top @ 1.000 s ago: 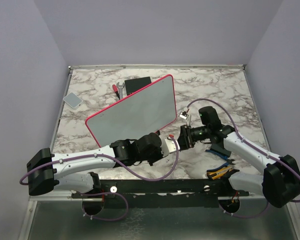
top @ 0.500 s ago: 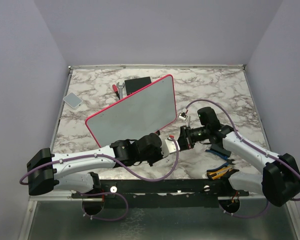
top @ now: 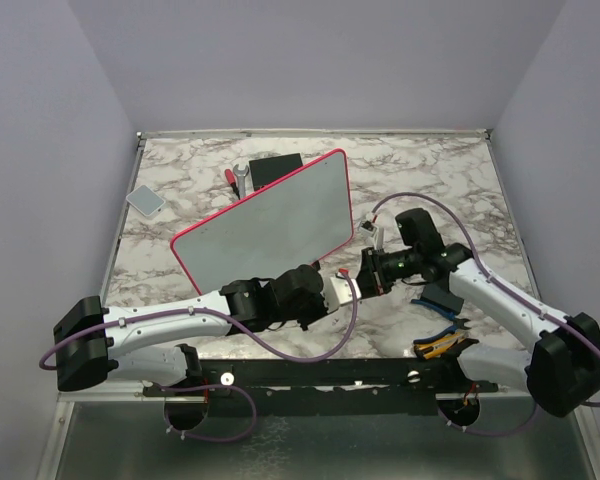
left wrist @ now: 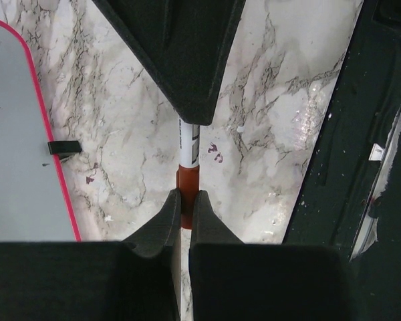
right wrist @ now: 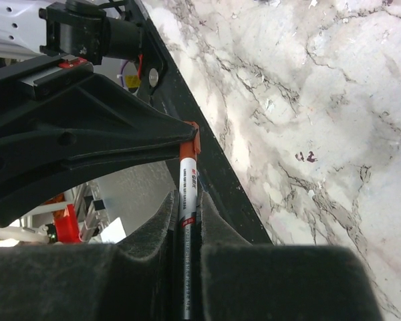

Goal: Write a sentence on the whiteboard
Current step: Open the whiteboard marker.

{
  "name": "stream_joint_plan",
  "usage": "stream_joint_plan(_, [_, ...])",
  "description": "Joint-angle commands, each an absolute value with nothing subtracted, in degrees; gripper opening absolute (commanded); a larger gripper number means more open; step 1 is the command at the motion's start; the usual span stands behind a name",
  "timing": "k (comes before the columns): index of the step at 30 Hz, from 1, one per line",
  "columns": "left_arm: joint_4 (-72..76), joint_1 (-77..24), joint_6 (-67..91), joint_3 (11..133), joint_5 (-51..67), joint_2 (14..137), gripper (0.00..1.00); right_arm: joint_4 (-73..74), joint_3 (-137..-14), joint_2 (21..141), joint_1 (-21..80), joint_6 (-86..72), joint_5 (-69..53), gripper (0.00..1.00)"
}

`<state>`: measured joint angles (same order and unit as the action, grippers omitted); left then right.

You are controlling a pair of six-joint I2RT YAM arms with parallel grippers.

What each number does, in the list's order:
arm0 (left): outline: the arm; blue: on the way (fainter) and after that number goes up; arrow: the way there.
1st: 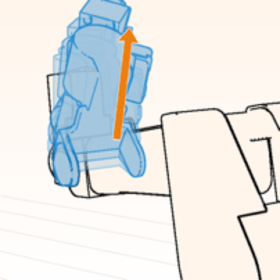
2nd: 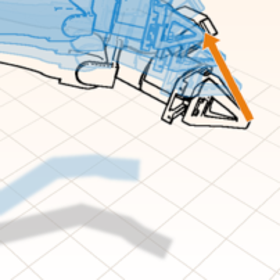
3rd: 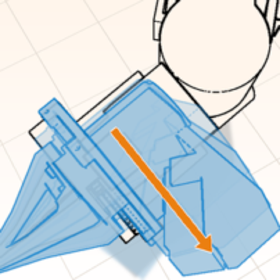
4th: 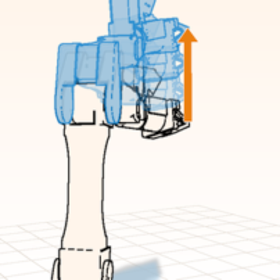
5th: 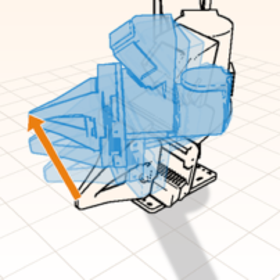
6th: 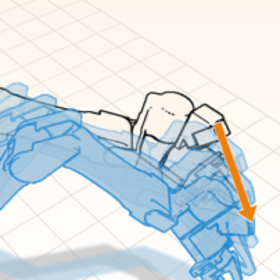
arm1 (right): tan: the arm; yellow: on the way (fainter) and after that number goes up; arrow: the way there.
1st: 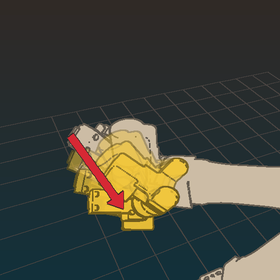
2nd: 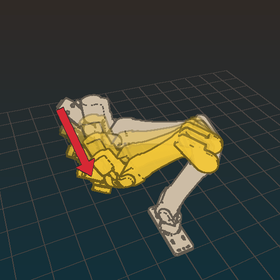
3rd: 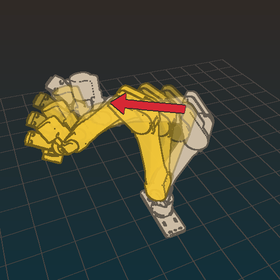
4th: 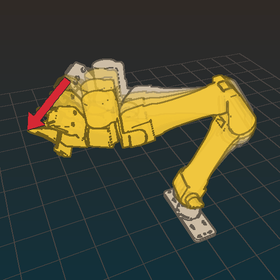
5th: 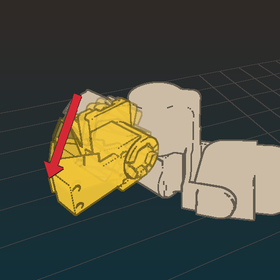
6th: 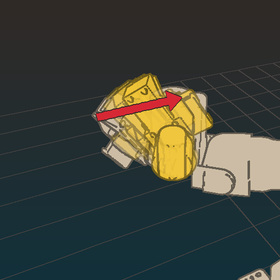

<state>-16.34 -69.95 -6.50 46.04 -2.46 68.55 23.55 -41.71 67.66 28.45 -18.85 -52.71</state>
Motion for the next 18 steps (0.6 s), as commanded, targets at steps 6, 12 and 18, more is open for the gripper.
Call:
stream_joint_plan(6, [-17.0, -70.2, -6.4, 44.1, -4.3, 67.8, 0.00, 28.9, -46.0, 64.5, 26.5, -16.4, -53.0, 0.00])
stream_joint_plan(12, [-17.1, -70.2, -6.5, 44.0, -5.0, 67.1, 0.00, 32.4, -49.1, 63.6, 25.4, -14.8, -53.2, 0.00])
stream_joint_plan(18, [-17.1, -70.2, -6.6, 43.9, -5.8, 66.5, 0.00, 36.7, -52.9, 62.8, 25.2, -12.7, -52.0, 0.00])
